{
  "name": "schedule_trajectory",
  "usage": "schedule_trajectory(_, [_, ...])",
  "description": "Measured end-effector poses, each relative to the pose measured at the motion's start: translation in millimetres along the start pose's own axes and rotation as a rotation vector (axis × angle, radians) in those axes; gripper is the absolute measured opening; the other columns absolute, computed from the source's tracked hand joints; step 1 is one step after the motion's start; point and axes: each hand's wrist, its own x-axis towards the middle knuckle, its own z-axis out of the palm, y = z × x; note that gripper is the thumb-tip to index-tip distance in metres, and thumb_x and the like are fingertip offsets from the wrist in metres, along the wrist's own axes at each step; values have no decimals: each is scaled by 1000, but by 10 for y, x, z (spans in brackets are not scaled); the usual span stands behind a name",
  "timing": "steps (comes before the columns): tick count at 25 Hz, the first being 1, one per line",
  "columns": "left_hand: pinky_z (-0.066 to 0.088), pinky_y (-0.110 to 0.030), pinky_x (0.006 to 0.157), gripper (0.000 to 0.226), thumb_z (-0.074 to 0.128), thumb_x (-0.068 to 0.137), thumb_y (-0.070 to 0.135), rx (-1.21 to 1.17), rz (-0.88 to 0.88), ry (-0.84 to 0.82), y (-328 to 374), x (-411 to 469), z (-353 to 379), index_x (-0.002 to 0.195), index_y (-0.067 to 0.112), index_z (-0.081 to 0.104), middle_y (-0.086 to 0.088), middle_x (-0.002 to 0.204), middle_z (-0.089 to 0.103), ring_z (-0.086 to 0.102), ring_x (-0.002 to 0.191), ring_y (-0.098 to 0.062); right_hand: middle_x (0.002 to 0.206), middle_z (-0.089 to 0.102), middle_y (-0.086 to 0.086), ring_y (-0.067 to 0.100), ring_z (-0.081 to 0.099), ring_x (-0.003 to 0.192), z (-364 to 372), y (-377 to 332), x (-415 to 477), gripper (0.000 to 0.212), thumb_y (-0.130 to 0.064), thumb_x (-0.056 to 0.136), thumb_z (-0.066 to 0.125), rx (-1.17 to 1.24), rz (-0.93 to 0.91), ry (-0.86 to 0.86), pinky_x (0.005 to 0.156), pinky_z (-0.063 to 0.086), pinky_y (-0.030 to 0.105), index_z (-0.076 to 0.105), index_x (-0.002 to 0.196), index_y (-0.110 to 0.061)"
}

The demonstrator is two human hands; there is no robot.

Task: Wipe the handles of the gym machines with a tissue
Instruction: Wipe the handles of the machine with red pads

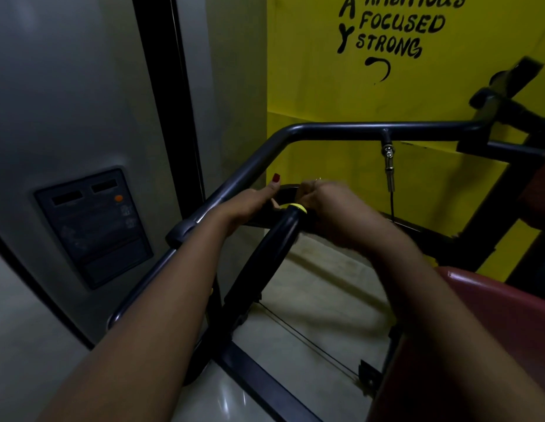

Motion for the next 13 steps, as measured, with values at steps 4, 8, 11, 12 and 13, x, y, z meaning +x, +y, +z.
schedule_trajectory(4, [40,-32,83,60,33,93,65,9,5,-9,8,-28,9,65,21,62,3,72,61,56,73,-13,111,69,12,29,62,111,582,91,-396,14,-8,88,67,-80,-177,614,94,48,37,75,99,-7])
schedule_trajectory(8, [42,-23,65,58,34,95,62,15,14,10,59,-56,49,66,18,60,4,65,60,56,64,-8,127,62,17,32,55,124,1033,24,-449,27,0,95,50,-406,-252,814,106,42,43,70,113,-1])
schedule_trajectory(11, [41,-22,61,61,32,95,63,23,8,10,58,-81,38,65,18,59,9,54,59,55,55,-5,121,65,17,31,60,118,1119,-152,-232,32,1,92,47,-415,-239,764,109,37,42,70,113,-2])
schedule_trajectory(12, [42,-22,63,61,31,95,63,27,7,7,54,-84,37,66,18,60,10,55,60,55,57,-5,120,66,16,29,60,118,1115,-147,-206,32,2,91,48,-428,-260,755,111,35,42,69,115,-2])
schedule_trajectory(13, [43,-24,67,62,31,95,64,30,9,4,42,-84,28,66,18,61,8,58,61,56,61,-7,120,66,15,29,61,117,1091,-108,-217,32,2,91,48,-435,-292,763,111,34,41,70,113,-3])
